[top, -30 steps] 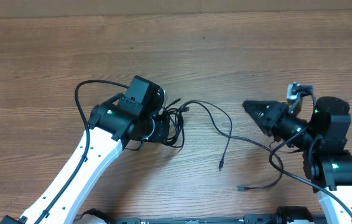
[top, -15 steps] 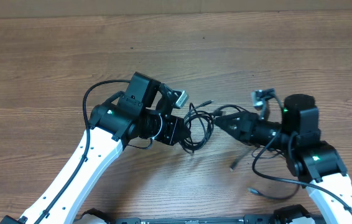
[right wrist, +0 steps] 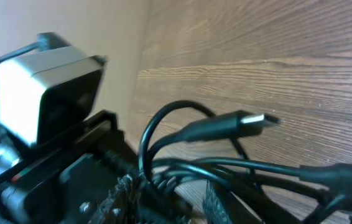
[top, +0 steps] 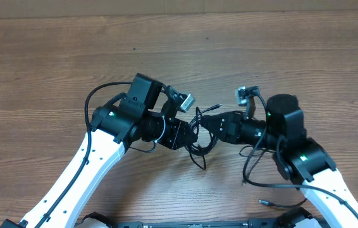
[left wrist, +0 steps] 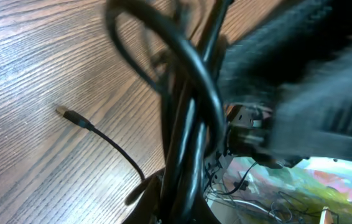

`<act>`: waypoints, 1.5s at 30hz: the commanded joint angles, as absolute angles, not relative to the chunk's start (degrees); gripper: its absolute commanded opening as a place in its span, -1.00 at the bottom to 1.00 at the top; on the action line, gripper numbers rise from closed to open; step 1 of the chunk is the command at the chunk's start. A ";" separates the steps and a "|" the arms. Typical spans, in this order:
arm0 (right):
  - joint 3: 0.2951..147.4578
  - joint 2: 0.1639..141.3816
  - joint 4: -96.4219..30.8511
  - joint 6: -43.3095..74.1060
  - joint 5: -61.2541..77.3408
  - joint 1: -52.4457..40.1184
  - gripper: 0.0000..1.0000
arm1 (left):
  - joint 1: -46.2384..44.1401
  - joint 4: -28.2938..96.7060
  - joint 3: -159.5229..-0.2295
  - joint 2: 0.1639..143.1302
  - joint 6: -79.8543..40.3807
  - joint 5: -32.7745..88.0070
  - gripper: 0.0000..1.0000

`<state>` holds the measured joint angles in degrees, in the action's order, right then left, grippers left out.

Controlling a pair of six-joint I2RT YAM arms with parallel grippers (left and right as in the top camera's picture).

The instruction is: Untangle cables

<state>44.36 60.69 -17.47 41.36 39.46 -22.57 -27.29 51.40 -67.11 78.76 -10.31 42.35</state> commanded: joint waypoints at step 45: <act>44.97 65.63 7.11 58.50 68.71 -9.02 -0.92 | -27.42 52.23 -67.59 78.00 -7.51 33.89 -0.92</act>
